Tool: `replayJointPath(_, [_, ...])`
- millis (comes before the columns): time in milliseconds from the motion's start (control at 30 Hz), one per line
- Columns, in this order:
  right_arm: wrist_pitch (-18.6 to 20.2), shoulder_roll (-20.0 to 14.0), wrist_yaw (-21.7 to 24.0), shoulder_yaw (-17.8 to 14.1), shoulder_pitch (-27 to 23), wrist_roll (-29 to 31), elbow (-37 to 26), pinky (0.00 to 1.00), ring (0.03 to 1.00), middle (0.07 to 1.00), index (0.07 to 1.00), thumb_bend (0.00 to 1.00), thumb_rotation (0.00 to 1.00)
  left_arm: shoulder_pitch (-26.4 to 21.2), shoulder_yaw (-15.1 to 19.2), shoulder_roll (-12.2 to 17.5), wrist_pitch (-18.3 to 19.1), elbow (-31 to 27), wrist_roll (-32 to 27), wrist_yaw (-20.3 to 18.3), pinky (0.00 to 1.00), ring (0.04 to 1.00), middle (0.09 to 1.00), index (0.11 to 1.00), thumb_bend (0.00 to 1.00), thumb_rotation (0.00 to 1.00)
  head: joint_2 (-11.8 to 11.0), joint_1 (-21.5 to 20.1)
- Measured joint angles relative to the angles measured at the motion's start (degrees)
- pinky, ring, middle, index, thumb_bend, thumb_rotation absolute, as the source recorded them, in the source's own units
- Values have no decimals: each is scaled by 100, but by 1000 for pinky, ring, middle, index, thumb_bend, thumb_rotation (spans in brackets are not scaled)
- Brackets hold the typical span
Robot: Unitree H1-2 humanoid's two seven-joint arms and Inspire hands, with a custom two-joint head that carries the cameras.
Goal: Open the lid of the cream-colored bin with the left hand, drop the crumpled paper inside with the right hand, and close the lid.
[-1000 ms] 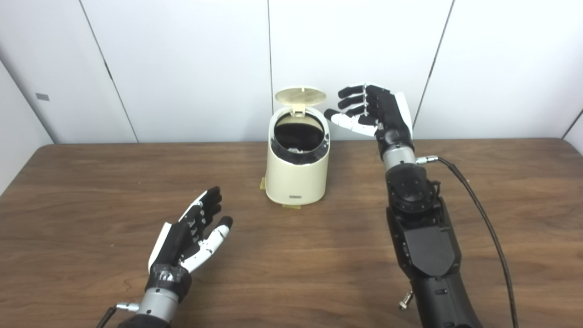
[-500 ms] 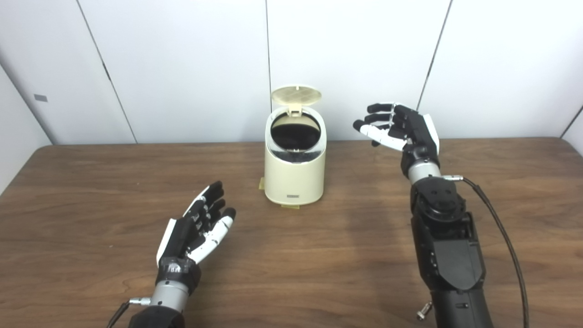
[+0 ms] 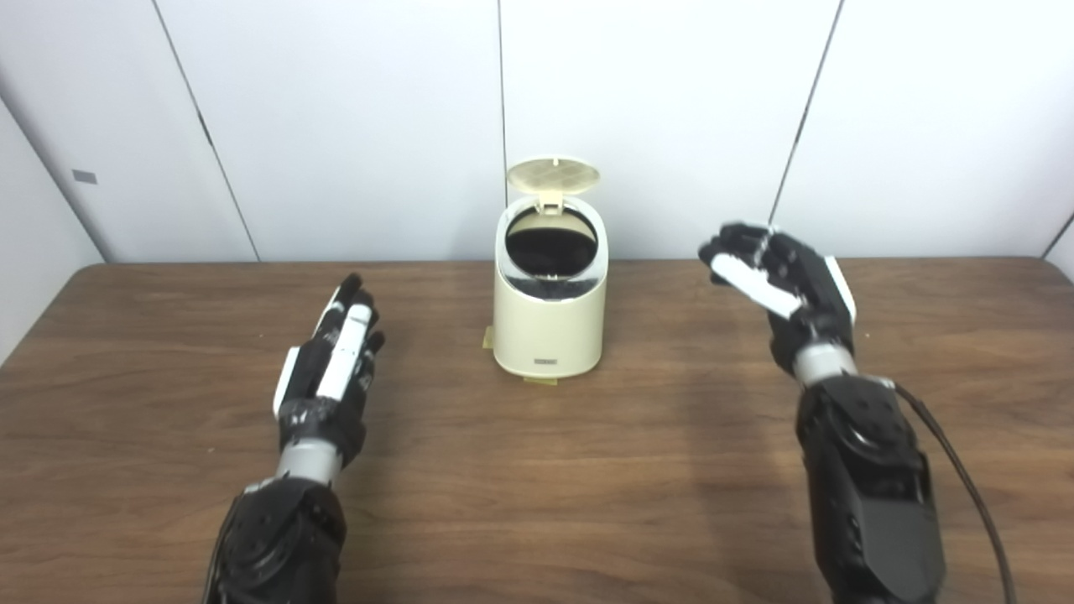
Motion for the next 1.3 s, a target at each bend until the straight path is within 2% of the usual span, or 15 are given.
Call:
replayJointPath(33, [3,-41,52,21,84,37,-17,943,936,932,894,531,879,-63,-1,56,0,62,-13,-1,1000,1000,1000,1000,427,656,9,0])
replayJointPath(133, [-11,-223,246,205,354,71,-149,959,960,958,916,563,979,-266,-31,206,1,271,-28,3,1000,1000,1000,1000,471,659,-17,9])
replayJointPath(233, [-95,-354,453,449,521,54,-193,967,974,967,927,598,998,-459,-108,327,2,474,-23,-2,1000,1000,1000,1000,479,657,-26,44])
replayJointPath(333, [-320,-371,555,626,669,-8,-233,972,980,969,936,628,1000,-614,-332,471,2,677,30,-45,1000,1000,1000,1000,456,734,-61,70])
replayJointPath(467, [-546,-373,618,764,876,-165,-336,975,989,965,932,622,1000,-845,-533,683,3,919,35,-104,1000,1000,1000,1000,426,729,-97,141])
replayJointPath(667, [-833,-412,634,741,1011,-297,-249,1000,1000,970,949,637,1000,-1169,-732,839,3,1318,34,-127,1000,1000,995,969,472,725,-219,220])
replayJointPath(800, [-1113,-412,626,700,1153,-311,-116,1000,998,969,954,636,1000,-1477,-813,887,3,1635,16,-151,1000,1000,995,962,457,740,-272,220])
replayJointPath(967, [-1566,-240,529,609,1266,-246,64,1000,1000,975,957,633,1000,-1956,-908,1048,3,1962,103,-257,1000,999,985,947,451,780,-325,229])
replayJointPath(1133, [-1944,-87,484,605,1306,-187,242,1000,1000,982,965,638,1000,-2376,-954,1044,2,2277,284,-315,1000,994,976,926,458,767,-369,211])
replayJointPath(1300, [-2152,-67,441,603,1326,-177,354,1000,1000,980,966,655,1000,-2542,-963,998,0,2433,325,-371,998,984,953,906,474,758,-466,237])
